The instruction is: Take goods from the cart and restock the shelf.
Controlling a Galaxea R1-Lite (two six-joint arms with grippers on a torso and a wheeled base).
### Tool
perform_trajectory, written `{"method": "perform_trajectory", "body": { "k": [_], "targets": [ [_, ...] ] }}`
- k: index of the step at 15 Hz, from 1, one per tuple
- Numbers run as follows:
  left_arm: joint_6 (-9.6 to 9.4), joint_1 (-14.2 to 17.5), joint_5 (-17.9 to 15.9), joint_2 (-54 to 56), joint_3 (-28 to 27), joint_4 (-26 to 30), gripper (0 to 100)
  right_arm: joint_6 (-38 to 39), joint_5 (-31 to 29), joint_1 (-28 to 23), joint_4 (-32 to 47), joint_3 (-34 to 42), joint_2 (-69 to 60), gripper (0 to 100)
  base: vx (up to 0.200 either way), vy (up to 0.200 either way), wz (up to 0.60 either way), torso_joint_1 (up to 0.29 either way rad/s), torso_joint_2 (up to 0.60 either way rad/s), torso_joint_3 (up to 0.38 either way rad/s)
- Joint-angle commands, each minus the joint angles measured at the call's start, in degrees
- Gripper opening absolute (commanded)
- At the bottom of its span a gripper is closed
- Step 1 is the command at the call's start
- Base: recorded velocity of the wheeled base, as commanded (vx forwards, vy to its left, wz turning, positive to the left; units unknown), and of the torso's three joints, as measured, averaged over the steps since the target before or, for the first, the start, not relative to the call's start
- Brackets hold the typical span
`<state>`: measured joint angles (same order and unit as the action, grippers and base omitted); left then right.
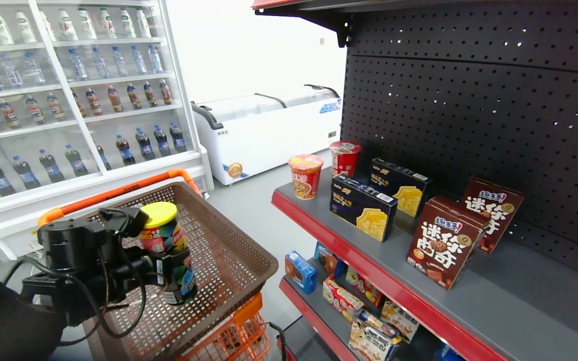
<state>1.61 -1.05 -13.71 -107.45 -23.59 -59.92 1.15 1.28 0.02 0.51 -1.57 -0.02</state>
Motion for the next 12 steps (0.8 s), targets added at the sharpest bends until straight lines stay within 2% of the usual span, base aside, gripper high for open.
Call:
{"method": "perform_trajectory", "body": {
  "k": [1, 2, 3, 7, 9, 11, 12],
  "targets": [
    [1.38, -0.1, 2.2, 18.3, 1.1, 8.8, 0, 0.0, 0.0, 0.0, 0.0, 0.0, 0.0, 100, 0.000, 0.000, 0.00, 0.000, 0.00, 0.000],
    [1.38, -0.1, 2.4, 24.7, 0.1, 14.2, 0, 0.0, 0.0, 0.1, 0.0, 0.0, 0.0, 100, 0.000, 0.000, 0.00, 0.000, 0.00, 0.000],
    [1.38, -0.1, 2.8, 27.6, -0.1, 16.0, 0, 0.0, 0.0, 0.0, 0.0, 0.0, 0.0, 100, 0.000, 0.000, 0.00, 0.000, 0.00, 0.000],
    [1.64, 0.3, 2.6, 50.4, 1.6, 32.5, 0, 0.0, 0.0, 0.1, 0.0, 0.0, 0.0, 100, 0.000, 0.000, 0.00, 0.000, 0.00, 0.000],
    [1.47, 0.4, 3.3, 66.6, 5.0, 45.3, 0, 0.0, 0.0, 0.1, 0.0, 0.0, 0.0, 100, 0.000, 0.000, 0.00, 0.000, 0.00, 0.000],
    [2.26, 2.3, 4.0, 76.9, 5.9, 51.4, 0, 0.0, 0.0, 0.1, 0.0, 0.0, 0.0, 100, 0.000, 0.000, 0.00, 0.000, 0.00, 0.000],
    [2.87, 2.6, 4.0, 79.3, 6.6, 51.9, 0, 0.0, 0.0, 0.0, 0.0, 0.0, 0.0, 100, 0.000, 0.000, 0.00, 0.000, 0.00, 0.000]
  ]
}}
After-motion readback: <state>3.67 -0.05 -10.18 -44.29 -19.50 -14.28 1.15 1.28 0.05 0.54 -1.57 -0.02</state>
